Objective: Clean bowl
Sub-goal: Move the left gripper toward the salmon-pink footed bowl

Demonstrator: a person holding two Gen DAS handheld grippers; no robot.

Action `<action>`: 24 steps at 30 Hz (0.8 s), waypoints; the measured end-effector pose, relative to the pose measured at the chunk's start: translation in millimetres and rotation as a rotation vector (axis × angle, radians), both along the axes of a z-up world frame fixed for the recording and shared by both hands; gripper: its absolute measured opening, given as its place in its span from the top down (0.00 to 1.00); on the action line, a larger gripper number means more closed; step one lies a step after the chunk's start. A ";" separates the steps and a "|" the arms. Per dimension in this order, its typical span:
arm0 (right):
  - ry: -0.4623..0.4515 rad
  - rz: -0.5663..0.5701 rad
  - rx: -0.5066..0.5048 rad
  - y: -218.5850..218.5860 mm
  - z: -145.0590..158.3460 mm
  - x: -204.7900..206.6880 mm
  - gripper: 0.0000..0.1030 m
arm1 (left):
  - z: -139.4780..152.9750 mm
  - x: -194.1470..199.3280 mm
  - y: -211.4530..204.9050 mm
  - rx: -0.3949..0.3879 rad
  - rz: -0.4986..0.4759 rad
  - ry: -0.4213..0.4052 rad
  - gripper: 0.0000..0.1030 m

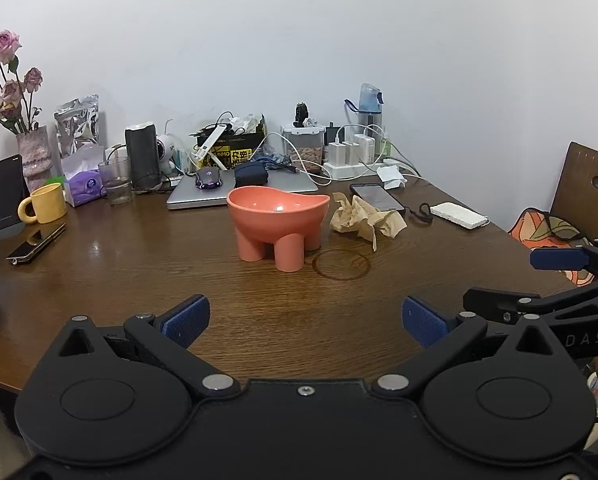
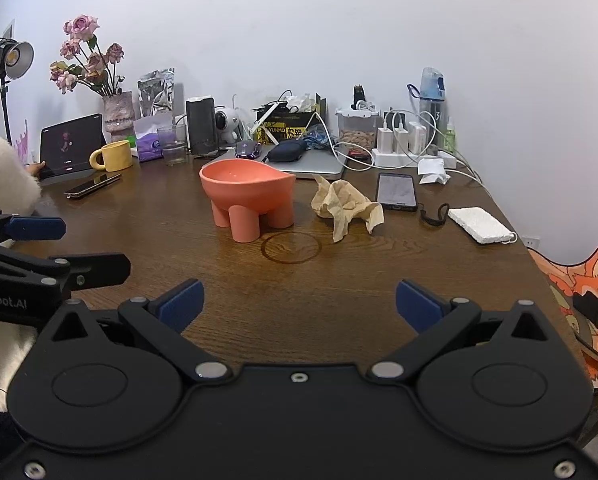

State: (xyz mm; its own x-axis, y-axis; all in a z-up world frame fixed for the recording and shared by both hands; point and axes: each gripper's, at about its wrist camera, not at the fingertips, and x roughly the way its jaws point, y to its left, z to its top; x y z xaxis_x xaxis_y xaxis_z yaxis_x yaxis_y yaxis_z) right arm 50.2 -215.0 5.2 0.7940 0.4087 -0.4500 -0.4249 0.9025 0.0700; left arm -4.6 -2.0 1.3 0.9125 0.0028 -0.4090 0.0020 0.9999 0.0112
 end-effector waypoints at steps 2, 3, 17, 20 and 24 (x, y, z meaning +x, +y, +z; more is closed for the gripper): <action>0.000 -0.001 -0.003 0.5 -0.3 -0.1 0.00 | -2.0 2.1 -2.7 0.004 0.007 0.010 0.00; 0.000 -0.002 -0.005 0.7 -0.5 -0.1 0.00 | -0.2 5.9 -0.6 0.000 0.007 0.022 0.00; 0.045 -0.013 -0.040 11.0 -2.4 13.7 0.00 | -3.1 24.9 -1.8 -0.013 0.002 0.087 0.00; 0.053 -0.021 -0.042 11.5 -3.4 17.2 0.00 | -6.2 34.9 1.4 -0.025 -0.001 0.112 0.00; 0.072 -0.034 -0.052 14.1 -8.1 26.6 0.00 | -14.2 49.4 6.2 -0.023 0.000 0.128 0.00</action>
State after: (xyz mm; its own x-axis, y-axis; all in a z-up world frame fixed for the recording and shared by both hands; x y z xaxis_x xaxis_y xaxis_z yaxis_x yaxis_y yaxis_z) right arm 76.9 -200.9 -2.9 0.7719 0.3571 -0.5260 -0.3900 0.9194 0.0519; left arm 44.8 4.2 -12.9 0.8528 -0.0084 -0.5221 0.0022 0.9999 -0.0124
